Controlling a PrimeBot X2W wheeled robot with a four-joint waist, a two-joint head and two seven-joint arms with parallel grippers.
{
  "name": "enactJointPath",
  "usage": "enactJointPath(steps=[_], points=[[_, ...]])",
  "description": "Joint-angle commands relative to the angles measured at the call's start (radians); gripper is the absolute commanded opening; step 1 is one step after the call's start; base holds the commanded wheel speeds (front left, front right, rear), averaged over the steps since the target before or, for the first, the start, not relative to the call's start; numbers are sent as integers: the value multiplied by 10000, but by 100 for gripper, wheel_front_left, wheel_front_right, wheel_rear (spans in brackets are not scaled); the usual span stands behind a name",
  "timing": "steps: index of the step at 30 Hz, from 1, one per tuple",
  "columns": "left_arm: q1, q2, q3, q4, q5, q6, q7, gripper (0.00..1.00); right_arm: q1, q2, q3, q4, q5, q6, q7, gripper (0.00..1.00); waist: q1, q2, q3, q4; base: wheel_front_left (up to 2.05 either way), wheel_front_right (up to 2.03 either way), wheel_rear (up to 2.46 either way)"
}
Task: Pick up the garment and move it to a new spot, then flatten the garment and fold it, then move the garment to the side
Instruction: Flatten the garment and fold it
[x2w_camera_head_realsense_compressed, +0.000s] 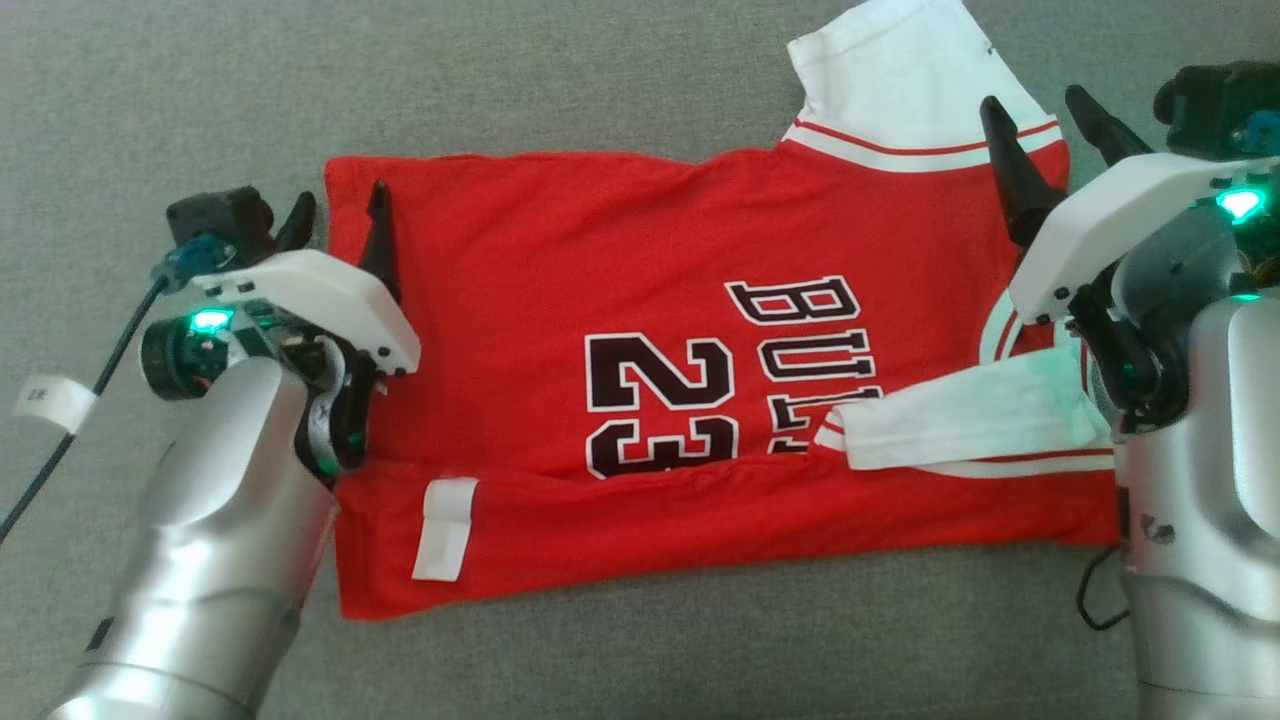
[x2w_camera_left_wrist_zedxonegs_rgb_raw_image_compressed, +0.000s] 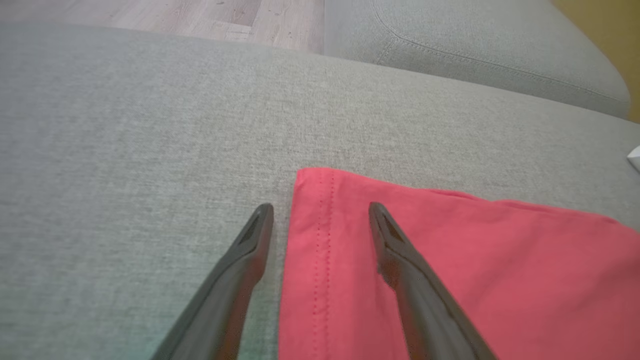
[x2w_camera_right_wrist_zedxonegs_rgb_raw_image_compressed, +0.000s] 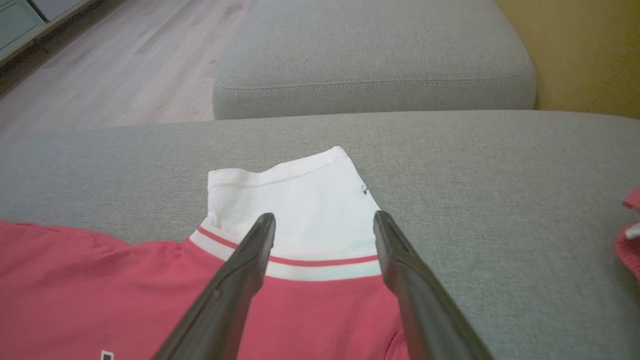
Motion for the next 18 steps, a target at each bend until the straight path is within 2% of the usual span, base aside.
enactJointPath(steps=[1, 4, 11, 15, 16, 18], points=[[-458, 212, 264, -43, -22, -79, -189, 100, -318, -81, 147, -305, 83, -7, -95, 100, -3, 0, 66, -56, 0, 0, 0], [-623, 95, 248, 376, -65, -213, -334, 100, -337, -74, 163, -208, 112, -7, -188, 100, -3, 0, 132, -127, 0, 0, 0], [-998, 92, 192, 1422, 161, 237, -435, 100, -305, -30, 181, -145, 152, -7, -238, 100, -3, 0, 231, -210, 0, 0, 0], [-1114, -177, 140, 1734, -181, -313, -87, 98, -306, -13, 132, -191, 155, -7, -230, 100, -3, 0, 337, -160, 0, 0, 0], [-1137, -226, 90, 1815, -227, -420, 56, 49, -311, -13, 112, -196, 151, -7, -210, 100, -3, 0, 369, -130, 0, 0, 0], [-1184, -299, 37, 1950, -290, -514, 228, 0, -360, -46, 103, -175, 135, -7, -117, 100, -3, 0, 428, -64, 0, 0, 0]])
